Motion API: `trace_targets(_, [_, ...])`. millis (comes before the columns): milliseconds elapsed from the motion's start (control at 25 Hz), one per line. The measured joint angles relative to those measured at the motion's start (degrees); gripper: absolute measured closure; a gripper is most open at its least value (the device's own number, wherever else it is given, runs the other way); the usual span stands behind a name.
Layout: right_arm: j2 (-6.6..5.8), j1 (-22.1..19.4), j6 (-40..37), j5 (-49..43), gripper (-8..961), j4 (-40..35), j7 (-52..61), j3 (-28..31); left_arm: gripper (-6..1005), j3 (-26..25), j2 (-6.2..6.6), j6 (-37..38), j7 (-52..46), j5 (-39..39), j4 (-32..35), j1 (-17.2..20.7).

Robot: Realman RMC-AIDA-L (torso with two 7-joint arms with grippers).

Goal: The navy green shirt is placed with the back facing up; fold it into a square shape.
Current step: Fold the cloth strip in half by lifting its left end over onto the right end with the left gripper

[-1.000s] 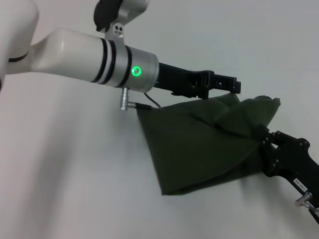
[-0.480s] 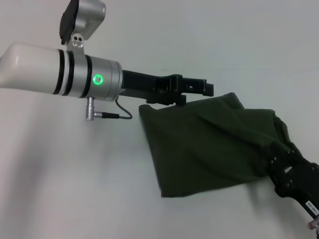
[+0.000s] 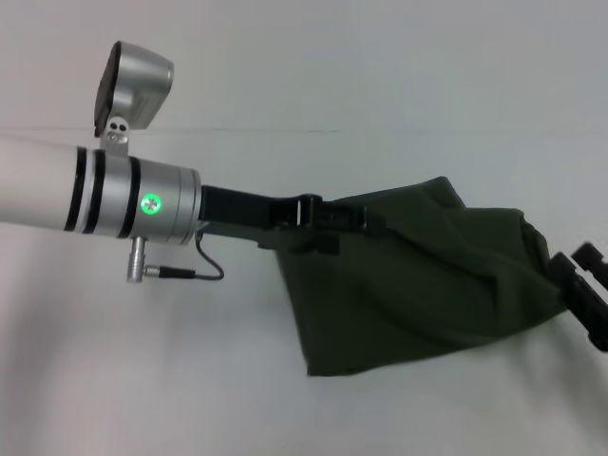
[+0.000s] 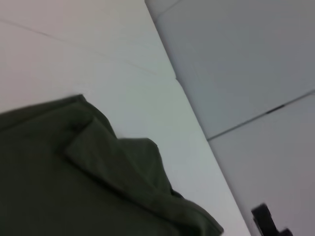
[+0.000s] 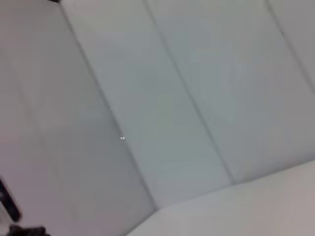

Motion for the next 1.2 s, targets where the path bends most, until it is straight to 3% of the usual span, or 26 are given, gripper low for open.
trace_targets(80, [-0.05, 2.2, -0.3, -2.0, 358, -7.0, 7.6, -1.8, 60, -0.8, -0.06, 1.8, 2.1, 0.0, -0.2, 0.8])
trace_targets(360, [-0.18, 10.7, 4.1, -11.9, 337, -31.1, 35.7, -7.7, 60, -7.6, -1.02, 8.9, 20.1, -0.6, -0.2, 5.5])
trace_targets(520, [-0.76, 15.3, 7.4, -19.0, 325, -40.2, 50.0, -11.5, 60, -9.8, -1.65, 10.5, 28.4, -0.6, 0.0, 9.0])
trace_targets(840, [-2.23, 23.5, 9.2, -37.3, 295, -49.2, 73.0, -22.5, 61, -10.3, -2.48, 14.3, 49.4, 0.5, -1.9, 13.1])
trace_targets(1200, [-0.2, 32.5, 8.8, -55.3, 256, -52.3, 85.7, -31.3, 61, -10.3, -2.5, 16.0, 58.6, 1.5, -3.3, 14.4])
